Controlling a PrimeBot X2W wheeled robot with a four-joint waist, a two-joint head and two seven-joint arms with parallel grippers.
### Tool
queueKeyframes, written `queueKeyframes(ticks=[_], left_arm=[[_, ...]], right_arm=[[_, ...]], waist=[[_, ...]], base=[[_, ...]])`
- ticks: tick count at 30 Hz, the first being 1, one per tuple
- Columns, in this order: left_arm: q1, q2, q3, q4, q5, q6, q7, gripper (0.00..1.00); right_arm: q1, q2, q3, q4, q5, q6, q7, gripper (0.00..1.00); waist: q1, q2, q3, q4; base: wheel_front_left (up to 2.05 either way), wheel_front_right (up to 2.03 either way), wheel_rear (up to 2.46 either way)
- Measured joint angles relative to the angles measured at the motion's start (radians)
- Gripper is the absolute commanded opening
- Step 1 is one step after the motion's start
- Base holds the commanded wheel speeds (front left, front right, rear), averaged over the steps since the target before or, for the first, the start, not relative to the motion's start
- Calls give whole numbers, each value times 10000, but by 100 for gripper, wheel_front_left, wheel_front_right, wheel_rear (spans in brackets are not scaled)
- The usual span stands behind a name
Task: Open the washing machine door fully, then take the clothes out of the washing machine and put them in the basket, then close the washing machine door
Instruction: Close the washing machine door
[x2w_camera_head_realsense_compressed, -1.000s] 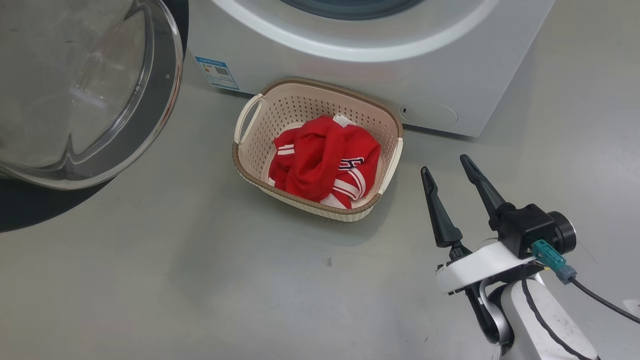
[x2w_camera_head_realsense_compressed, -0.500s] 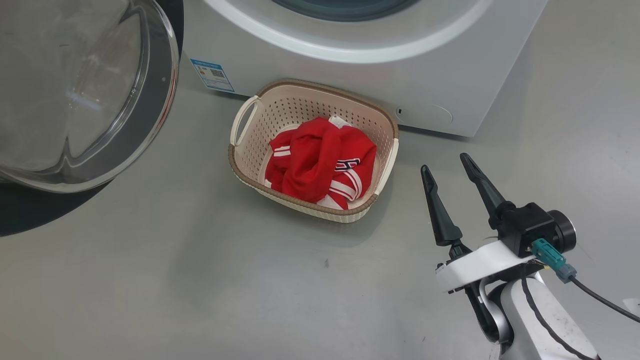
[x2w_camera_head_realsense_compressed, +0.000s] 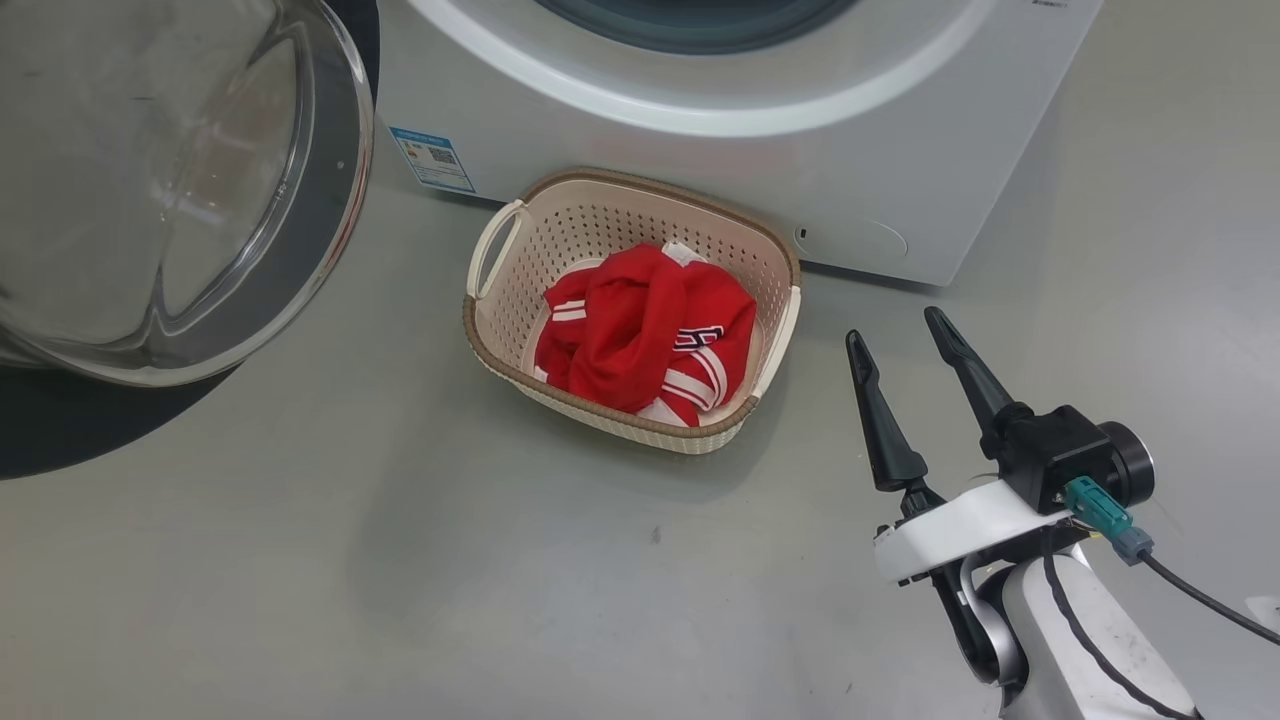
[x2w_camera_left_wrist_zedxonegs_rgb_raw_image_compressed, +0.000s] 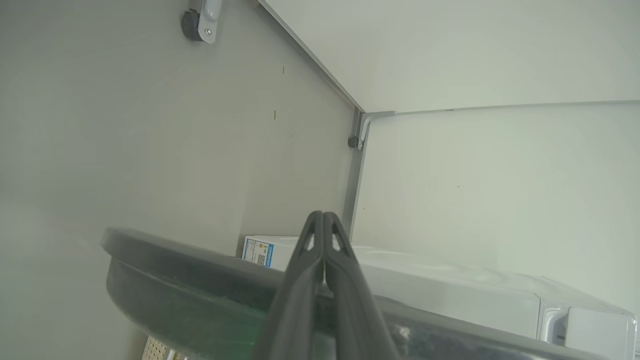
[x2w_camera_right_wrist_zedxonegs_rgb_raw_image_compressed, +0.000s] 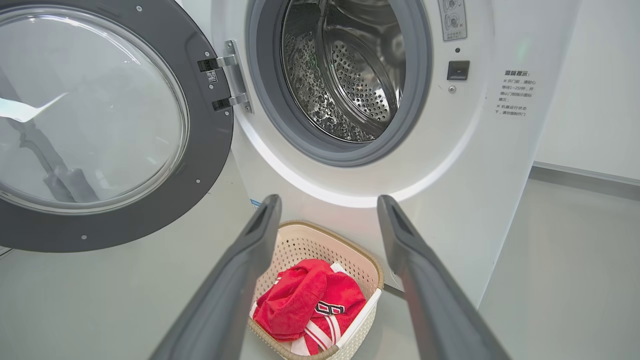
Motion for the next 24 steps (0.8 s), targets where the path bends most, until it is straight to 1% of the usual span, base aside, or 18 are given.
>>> queueKeyframes(ticks=[11, 19, 22, 24], left_arm=[[-1, -127, -385, 280, 77, -42, 863, 0], [102, -370, -512, 514, 75, -460, 1808, 0], [197, -399, -545, 529, 73, -646, 1990, 0], [283, -445, -642, 525, 75, -844, 2094, 0]], right_arm=[[0, 54, -10, 161, 36, -4, -59, 100], [44, 119, 13, 282, 174, -4, -146, 100], [76, 128, 10, 297, 217, -4, -157, 100], [128, 134, -2, 326, 232, -6, -176, 100]], waist=[[0, 0, -384, 139], [0, 0, -710, 215], [0, 0, -805, 220], [0, 0, -866, 232]], base=[[0, 0, 0], [0, 0, 0], [0, 0, 0], [0, 0, 0]])
